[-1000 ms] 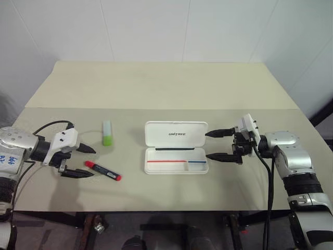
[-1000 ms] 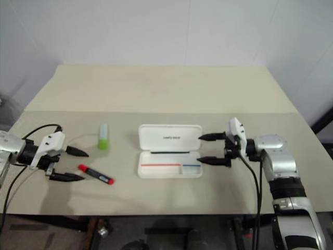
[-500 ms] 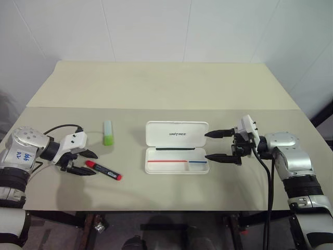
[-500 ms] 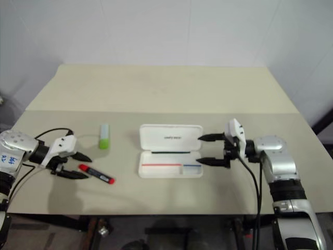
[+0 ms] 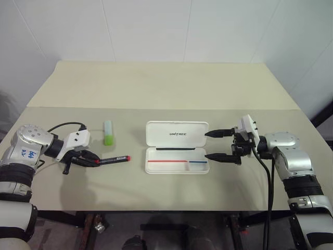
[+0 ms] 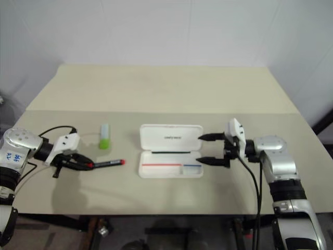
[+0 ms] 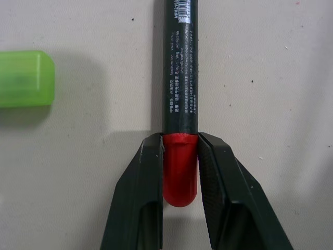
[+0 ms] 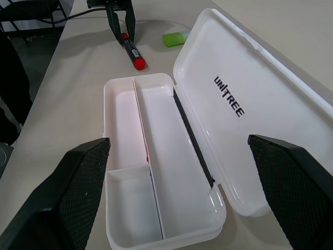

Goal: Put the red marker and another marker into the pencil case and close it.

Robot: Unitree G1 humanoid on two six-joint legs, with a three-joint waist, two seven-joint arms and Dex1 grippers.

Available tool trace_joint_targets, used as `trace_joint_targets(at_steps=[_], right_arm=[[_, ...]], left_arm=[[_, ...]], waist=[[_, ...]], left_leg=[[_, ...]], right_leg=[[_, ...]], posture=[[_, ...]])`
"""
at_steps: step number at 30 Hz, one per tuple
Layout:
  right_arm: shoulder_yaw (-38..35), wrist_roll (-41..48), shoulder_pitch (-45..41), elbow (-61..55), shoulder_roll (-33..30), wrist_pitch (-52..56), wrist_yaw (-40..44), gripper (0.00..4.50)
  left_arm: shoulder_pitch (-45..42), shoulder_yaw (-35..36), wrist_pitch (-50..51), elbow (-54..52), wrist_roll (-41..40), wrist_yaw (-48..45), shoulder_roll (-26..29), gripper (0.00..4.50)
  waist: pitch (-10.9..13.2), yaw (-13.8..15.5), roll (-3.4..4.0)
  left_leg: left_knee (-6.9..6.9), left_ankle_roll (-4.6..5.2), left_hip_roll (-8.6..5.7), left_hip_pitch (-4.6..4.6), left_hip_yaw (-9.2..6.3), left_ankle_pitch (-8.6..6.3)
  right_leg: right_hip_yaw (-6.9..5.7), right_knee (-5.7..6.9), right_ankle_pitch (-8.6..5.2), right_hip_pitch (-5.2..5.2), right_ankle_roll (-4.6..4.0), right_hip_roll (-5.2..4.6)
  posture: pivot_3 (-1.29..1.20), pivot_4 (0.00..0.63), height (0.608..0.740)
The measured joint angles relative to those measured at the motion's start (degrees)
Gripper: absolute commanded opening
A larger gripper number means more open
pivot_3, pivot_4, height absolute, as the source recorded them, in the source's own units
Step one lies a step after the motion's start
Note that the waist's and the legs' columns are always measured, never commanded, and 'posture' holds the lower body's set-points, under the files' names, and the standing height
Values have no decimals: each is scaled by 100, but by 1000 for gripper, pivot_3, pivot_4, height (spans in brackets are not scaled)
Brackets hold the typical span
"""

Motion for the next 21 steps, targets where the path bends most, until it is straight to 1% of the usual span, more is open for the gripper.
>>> trace_joint_targets(at_steps=[2,5,11,15,17,21], right_arm=[[-1,2,0,-1,0,0,-4,4500],[-11,5,1,-2,-2,-1,-3,4500],[-99,108,88,3,-109,-9,70,4500],[-244,236,102,14,-114,-12,143,4500],[-294,269,105,38,-140,-21,182,4500],[-291,259,106,84,-153,-40,201,4500]], left_arm=[[3,4,14,-166,-14,0,1,580],[25,112,132,-797,-219,-1,16,580],[545,593,903,-2365,-918,-2,307,580],[607,786,1413,-3203,-1318,27,338,580],[576,867,1595,-3490,-1443,131,236,580],[337,709,2078,-3983,-1517,516,-322,580]], waist=[[0,0,0],[0,4,-1],[0,-16,-1],[1,-5,-1],[0,5,-1],[0,18,-1]], left_leg=[[0,0,0,-1,0,0],[1,0,0,-3,-1,0],[0,3,1,-1,-1,-2],[6,1,1,2,-1,-1],[8,0,0,4,-1,0],[13,0,-3,2,-5,2]], right_leg=[[0,0,0,0,0,0],[0,-1,1,0,1,-1],[2,-2,0,0,1,0],[4,7,1,1,2,1],[4,9,1,3,2,1],[7,8,6,8,12,2]], posture=[[0,150,740],[0,150,740],[0,150,740],[0,150,740],[0,150,740],[0,150,740]])
